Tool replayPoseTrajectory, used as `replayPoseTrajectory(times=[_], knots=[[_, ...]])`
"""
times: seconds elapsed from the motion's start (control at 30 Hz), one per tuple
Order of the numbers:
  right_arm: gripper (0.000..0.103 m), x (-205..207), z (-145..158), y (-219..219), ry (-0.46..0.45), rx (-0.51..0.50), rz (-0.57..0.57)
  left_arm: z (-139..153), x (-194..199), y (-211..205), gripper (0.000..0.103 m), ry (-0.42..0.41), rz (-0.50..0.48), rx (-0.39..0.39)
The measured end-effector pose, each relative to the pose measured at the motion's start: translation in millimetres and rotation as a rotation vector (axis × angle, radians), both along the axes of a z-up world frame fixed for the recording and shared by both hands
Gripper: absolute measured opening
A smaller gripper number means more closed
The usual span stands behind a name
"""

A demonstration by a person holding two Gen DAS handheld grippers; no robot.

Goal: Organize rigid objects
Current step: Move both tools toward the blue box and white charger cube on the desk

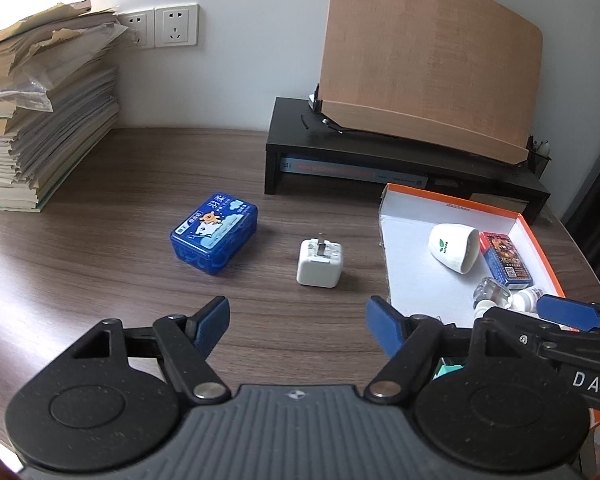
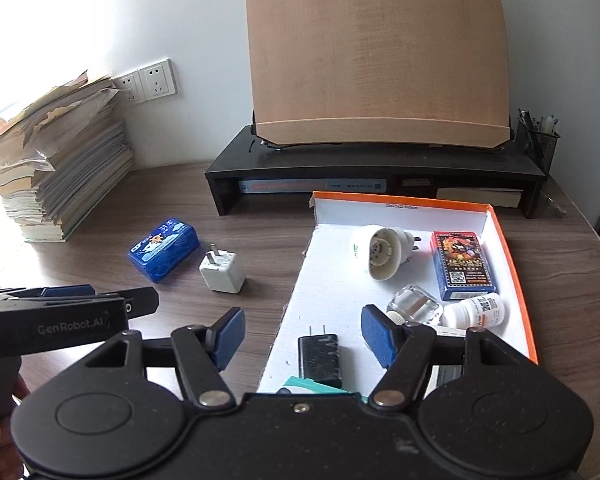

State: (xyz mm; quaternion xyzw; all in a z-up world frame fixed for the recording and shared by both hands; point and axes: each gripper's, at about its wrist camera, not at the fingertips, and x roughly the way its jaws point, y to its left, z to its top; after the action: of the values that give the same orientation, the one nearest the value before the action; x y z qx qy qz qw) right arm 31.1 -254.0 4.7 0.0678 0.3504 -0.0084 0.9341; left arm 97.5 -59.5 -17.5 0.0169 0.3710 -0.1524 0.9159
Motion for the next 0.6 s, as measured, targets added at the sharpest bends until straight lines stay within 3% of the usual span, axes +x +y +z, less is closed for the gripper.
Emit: replayPoseTrajectory(times=[0.37, 0.6], knots=[[0.078, 29.1, -8.8, 33.6, 0.026, 0.000, 0.020, -12.0, 33.0, 30.1, 0.082, 0.010, 0.008, 0.021], [0.080, 57.1, -27.2, 55.6, 0.060, -0.003, 0.016, -35.2, 83.9, 40.5, 0.090, 0.006, -0.046, 0.085]])
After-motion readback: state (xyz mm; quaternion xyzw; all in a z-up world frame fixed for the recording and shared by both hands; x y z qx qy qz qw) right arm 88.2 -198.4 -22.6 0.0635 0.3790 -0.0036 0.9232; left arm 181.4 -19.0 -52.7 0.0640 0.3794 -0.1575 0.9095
